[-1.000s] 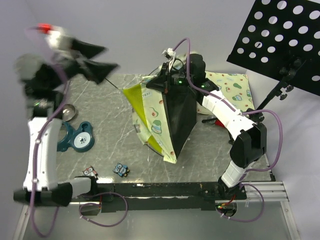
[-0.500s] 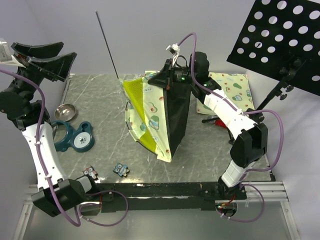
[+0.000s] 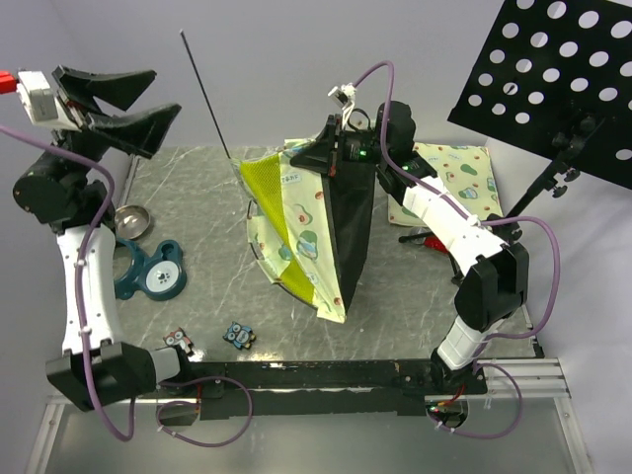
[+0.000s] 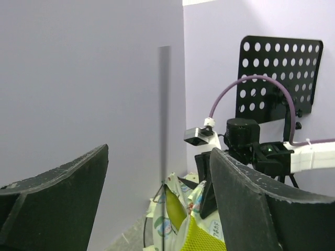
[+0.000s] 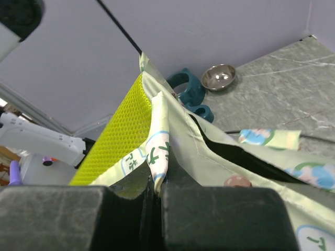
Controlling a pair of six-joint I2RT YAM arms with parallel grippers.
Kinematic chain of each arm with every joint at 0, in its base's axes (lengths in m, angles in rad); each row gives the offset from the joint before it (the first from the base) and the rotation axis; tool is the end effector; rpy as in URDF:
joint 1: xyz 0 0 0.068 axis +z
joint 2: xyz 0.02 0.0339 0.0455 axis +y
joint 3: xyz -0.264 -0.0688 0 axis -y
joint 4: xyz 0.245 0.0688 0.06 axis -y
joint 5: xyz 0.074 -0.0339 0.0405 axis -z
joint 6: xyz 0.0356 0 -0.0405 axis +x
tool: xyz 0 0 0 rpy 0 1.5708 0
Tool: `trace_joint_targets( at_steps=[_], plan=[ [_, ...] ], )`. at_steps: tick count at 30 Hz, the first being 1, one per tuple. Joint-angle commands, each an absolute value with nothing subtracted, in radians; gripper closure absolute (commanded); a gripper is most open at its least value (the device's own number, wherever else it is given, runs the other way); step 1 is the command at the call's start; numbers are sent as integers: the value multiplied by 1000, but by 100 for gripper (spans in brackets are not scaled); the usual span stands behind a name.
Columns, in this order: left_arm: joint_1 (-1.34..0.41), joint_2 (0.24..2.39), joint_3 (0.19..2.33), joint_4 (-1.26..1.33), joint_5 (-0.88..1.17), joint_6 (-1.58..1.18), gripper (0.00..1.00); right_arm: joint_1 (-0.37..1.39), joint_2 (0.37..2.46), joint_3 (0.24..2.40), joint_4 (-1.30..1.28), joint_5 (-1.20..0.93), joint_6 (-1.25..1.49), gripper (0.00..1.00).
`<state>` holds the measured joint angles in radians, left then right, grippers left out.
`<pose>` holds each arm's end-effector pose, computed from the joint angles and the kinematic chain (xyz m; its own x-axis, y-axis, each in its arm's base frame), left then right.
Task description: Set up the pet tent
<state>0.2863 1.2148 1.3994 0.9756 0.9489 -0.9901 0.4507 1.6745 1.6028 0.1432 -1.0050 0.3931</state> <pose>0.1958 0.0275 0.5518 0.3599 -0.4018 -0.8420 0.8159 0.5733 0.0751 0.3369 0.1964 0.4250 -0.3204 0.0731 -0.9445 -0.9405 0.0950 0.3264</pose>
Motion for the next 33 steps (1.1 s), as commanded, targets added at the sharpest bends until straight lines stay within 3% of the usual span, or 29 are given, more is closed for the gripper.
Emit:
trace_joint_targets(
  at_steps=[1,8,14,22,25,28,33],
  plan=[
    [279,1287,1474,1095,929,-1122,19,448,1654,1631,233,-1048,423,100],
    [178,1364,1560,1232,1118,-1123,18,459,1660,1635,235,-1054,419,100],
    [169,1382,1572,1284,1155,-1152,17,471,1658,1635,233,-1057,410,100],
    [152,1425,1631,1321,1192,-1213,31,477,1643,1618,230,-1055,402,100],
    [141,1421,1634,1310,1222,-1194,31,477,1637,1615,221,-1055,394,100],
    [159,1384,1595,1130,1217,-1041,19,477,1634,1615,222,-1058,393,100],
    [274,1322,1630,494,1190,-530,14,476,1618,1605,215,-1057,379,100]
  ],
)
